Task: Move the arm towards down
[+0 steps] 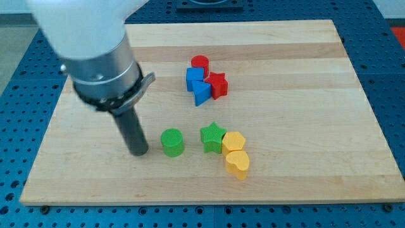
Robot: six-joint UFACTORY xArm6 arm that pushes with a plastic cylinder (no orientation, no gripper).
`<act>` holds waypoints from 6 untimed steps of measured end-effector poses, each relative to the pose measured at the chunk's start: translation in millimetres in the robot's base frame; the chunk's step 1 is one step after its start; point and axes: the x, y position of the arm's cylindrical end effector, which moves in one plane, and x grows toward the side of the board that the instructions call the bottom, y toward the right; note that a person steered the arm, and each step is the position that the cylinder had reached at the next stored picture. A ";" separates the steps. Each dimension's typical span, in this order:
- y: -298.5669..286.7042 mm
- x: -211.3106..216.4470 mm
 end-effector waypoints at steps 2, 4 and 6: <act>5.3 27.3; 11.5 14.3; 13.8 -40.5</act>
